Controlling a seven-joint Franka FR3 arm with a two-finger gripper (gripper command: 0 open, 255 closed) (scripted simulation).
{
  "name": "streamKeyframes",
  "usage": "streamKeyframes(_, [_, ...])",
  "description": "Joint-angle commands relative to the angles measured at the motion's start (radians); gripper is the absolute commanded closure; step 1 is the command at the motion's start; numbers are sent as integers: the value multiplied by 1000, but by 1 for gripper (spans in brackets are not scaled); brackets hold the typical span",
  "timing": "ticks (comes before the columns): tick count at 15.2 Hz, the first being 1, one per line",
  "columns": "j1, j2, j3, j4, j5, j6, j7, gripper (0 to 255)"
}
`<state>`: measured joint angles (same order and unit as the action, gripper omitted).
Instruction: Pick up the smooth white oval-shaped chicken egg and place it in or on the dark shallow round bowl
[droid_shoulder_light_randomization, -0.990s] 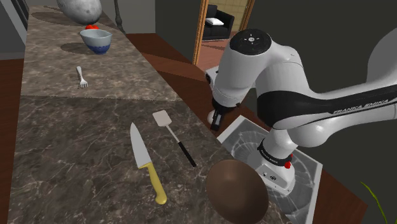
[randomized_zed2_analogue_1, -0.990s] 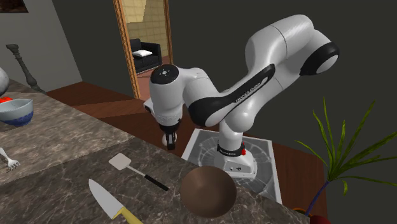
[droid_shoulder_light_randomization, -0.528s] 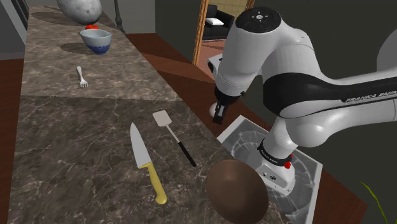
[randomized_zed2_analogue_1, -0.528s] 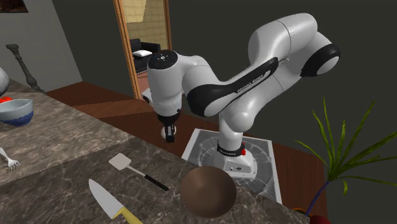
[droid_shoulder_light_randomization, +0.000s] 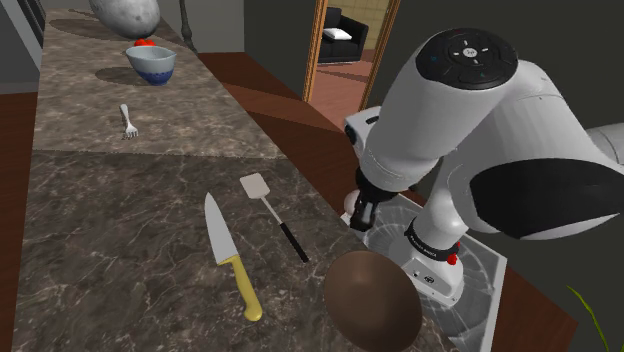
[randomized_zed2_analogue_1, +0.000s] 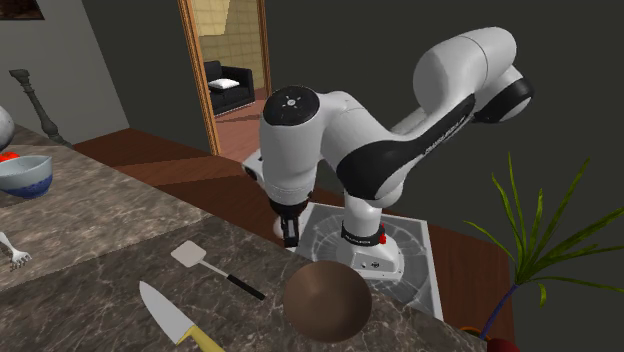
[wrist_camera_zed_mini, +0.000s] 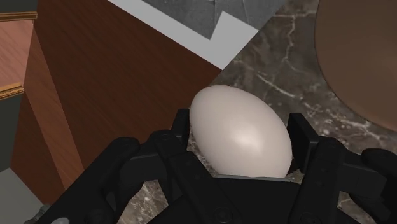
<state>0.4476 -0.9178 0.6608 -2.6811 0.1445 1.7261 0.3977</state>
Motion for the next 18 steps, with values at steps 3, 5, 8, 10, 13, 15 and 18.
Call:
streamKeyframes(3, [47, 9, 85, 53, 73, -55, 96, 255])
streamKeyframes(5, [59, 23, 130, 88, 106, -77, 144, 255])
streamKeyframes(8, [67, 50, 201, 150, 151, -106, 216, 255])
streamKeyframes(10, [65, 72, 252, 180, 180, -107, 261, 255])
streamKeyframes(13, [64, 80, 277, 151, 196, -68, 268, 255])
streamKeyframes(15, [62, 87, 295, 133, 206, -41, 273, 255])
streamKeyframes(18, [58, 100, 324, 107, 222, 0, 281, 255])
